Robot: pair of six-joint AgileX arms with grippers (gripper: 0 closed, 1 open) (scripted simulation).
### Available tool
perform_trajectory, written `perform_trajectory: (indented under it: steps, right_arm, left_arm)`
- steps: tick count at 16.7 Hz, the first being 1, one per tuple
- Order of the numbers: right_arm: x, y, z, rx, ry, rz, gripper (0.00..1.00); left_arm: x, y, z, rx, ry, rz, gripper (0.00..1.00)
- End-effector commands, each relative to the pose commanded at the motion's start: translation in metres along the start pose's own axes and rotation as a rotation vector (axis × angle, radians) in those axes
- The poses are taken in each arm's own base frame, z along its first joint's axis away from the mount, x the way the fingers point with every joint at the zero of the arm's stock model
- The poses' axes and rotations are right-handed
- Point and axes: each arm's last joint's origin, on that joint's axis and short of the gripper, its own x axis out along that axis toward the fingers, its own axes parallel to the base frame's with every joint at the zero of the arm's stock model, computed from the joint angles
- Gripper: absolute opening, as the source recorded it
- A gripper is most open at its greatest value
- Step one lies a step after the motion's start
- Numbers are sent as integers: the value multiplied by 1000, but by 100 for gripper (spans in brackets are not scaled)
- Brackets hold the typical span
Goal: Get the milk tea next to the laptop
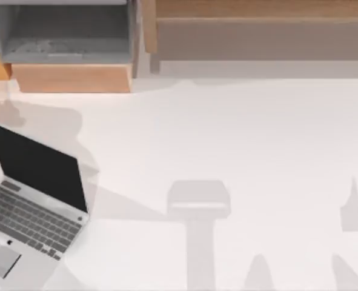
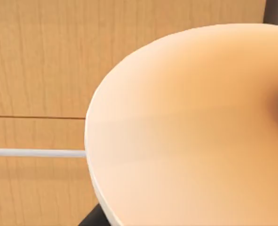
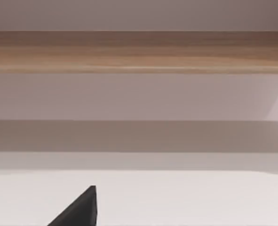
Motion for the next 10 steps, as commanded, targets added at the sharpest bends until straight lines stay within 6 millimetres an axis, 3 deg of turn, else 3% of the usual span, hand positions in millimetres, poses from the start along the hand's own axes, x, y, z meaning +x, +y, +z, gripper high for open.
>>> perform_trajectory:
  steps: [5, 10]
  right_arm:
    - [0, 0, 0, 0, 0, 0, 100]
    - [0, 0, 0, 0, 0, 0, 100]
  left_arm:
    - [4, -88, 47, -150, -100, 20, 0]
    - [-35, -192, 82, -350, -106, 49, 0]
